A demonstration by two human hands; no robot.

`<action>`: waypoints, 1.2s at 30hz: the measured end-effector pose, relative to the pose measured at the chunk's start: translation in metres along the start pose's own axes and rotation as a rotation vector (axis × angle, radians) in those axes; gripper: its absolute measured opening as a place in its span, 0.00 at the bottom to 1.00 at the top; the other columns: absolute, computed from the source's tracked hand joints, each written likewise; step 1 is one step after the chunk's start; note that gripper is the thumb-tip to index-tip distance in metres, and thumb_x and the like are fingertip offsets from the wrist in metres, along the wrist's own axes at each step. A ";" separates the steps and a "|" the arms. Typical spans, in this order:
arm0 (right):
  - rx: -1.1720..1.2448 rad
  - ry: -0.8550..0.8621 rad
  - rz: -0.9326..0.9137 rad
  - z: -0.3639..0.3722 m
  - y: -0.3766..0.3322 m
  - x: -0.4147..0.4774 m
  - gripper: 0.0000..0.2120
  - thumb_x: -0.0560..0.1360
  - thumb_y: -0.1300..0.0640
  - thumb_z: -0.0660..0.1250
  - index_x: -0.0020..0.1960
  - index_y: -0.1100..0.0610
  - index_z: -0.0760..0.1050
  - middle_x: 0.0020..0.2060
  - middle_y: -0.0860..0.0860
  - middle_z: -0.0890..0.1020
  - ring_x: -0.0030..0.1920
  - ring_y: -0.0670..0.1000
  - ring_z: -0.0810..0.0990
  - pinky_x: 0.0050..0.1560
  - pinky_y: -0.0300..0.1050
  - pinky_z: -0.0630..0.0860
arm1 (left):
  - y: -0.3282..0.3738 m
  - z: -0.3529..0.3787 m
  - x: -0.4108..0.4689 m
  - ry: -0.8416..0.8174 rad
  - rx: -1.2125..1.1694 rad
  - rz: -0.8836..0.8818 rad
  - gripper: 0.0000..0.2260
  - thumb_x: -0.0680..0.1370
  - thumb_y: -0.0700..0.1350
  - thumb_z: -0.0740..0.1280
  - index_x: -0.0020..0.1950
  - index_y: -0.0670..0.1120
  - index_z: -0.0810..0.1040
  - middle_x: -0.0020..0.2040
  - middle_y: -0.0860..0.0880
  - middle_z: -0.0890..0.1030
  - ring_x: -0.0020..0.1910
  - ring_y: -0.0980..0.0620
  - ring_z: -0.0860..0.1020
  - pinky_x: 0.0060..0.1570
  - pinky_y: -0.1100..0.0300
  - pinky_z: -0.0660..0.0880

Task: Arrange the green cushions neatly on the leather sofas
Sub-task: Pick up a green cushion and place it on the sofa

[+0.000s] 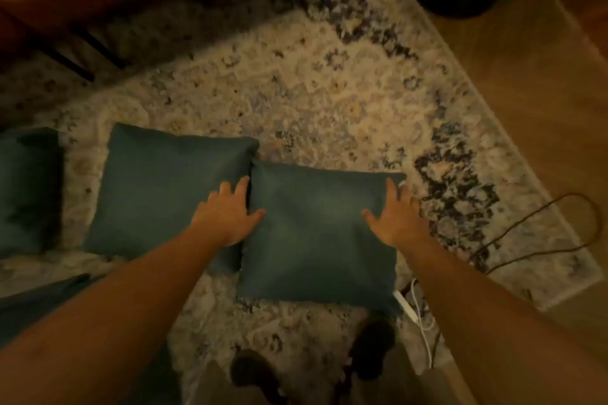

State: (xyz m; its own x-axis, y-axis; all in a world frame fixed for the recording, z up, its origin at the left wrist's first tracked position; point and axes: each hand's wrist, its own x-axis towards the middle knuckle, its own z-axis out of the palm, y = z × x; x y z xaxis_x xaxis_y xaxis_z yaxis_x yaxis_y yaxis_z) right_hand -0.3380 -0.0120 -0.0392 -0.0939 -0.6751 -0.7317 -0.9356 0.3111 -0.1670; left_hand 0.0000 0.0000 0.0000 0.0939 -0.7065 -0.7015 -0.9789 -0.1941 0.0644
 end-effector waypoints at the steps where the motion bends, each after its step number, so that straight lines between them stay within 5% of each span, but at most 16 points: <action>1: 0.042 0.001 0.030 0.018 0.006 0.013 0.49 0.81 0.33 0.63 0.86 0.50 0.36 0.85 0.58 0.44 0.84 0.66 0.48 0.79 0.70 0.59 | 0.001 0.021 0.012 -0.022 -0.037 -0.007 0.41 0.81 0.69 0.60 0.86 0.53 0.44 0.81 0.38 0.58 0.76 0.32 0.65 0.73 0.37 0.67; 5: 0.372 0.059 0.149 0.073 0.033 0.057 0.57 0.75 0.34 0.72 0.86 0.55 0.40 0.84 0.61 0.52 0.82 0.67 0.55 0.78 0.65 0.63 | -0.005 0.089 0.054 -0.099 -0.254 -0.075 0.47 0.78 0.71 0.63 0.86 0.50 0.46 0.79 0.37 0.62 0.75 0.33 0.68 0.74 0.38 0.67; 8: 0.652 0.096 0.253 0.096 0.049 0.072 0.69 0.63 0.25 0.76 0.86 0.57 0.45 0.83 0.59 0.60 0.81 0.64 0.62 0.78 0.61 0.64 | -0.005 0.119 0.076 -0.119 -0.549 -0.148 0.54 0.72 0.73 0.70 0.86 0.48 0.49 0.80 0.40 0.65 0.76 0.37 0.70 0.75 0.42 0.68; 13: 0.950 0.068 0.262 0.118 0.064 0.086 0.69 0.50 0.23 0.80 0.81 0.53 0.63 0.75 0.53 0.75 0.72 0.58 0.76 0.72 0.56 0.74 | 0.006 0.152 0.092 -0.126 -1.106 -0.245 0.65 0.55 0.75 0.80 0.84 0.50 0.58 0.78 0.51 0.72 0.72 0.46 0.75 0.74 0.45 0.71; 16: 0.989 0.103 0.247 0.114 0.062 0.081 0.60 0.54 0.25 0.80 0.78 0.52 0.68 0.68 0.49 0.79 0.66 0.56 0.79 0.69 0.55 0.76 | 0.014 0.147 0.090 -0.100 -1.154 -0.261 0.64 0.53 0.77 0.80 0.83 0.52 0.62 0.75 0.52 0.74 0.70 0.46 0.76 0.73 0.45 0.73; 24: 1.013 0.178 0.153 0.035 0.047 0.015 0.59 0.47 0.20 0.80 0.72 0.46 0.73 0.62 0.44 0.83 0.61 0.52 0.83 0.65 0.58 0.80 | 0.028 0.077 0.025 -0.073 -1.192 -0.246 0.62 0.57 0.72 0.83 0.82 0.49 0.61 0.73 0.50 0.74 0.67 0.44 0.77 0.69 0.42 0.75; 29: 1.039 0.221 0.083 -0.035 0.023 -0.054 0.47 0.58 0.30 0.83 0.71 0.48 0.74 0.61 0.45 0.84 0.58 0.50 0.83 0.63 0.54 0.81 | 0.030 0.002 -0.041 0.005 -1.263 -0.165 0.57 0.52 0.72 0.84 0.75 0.49 0.70 0.67 0.52 0.80 0.61 0.50 0.82 0.64 0.47 0.79; 32: 1.073 0.220 0.075 -0.072 0.010 -0.100 0.52 0.54 0.28 0.84 0.71 0.49 0.73 0.61 0.46 0.83 0.59 0.52 0.83 0.64 0.58 0.81 | 0.027 -0.047 -0.088 -0.028 -1.310 -0.086 0.43 0.55 0.68 0.85 0.65 0.53 0.78 0.60 0.54 0.85 0.57 0.52 0.84 0.62 0.49 0.80; 36: 1.136 0.216 0.008 -0.124 -0.014 -0.164 0.54 0.52 0.29 0.84 0.71 0.50 0.74 0.60 0.46 0.84 0.57 0.51 0.84 0.60 0.55 0.81 | 0.019 -0.113 -0.150 0.007 -1.387 -0.051 0.47 0.55 0.66 0.86 0.70 0.52 0.78 0.61 0.53 0.86 0.58 0.49 0.85 0.63 0.46 0.80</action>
State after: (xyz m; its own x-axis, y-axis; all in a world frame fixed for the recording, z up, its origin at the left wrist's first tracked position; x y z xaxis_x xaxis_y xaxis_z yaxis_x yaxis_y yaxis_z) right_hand -0.3518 0.0117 0.1654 -0.2570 -0.7365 -0.6258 -0.0996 0.6642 -0.7408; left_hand -0.0123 0.0253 0.1864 0.1288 -0.6806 -0.7212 0.0033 -0.7270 0.6866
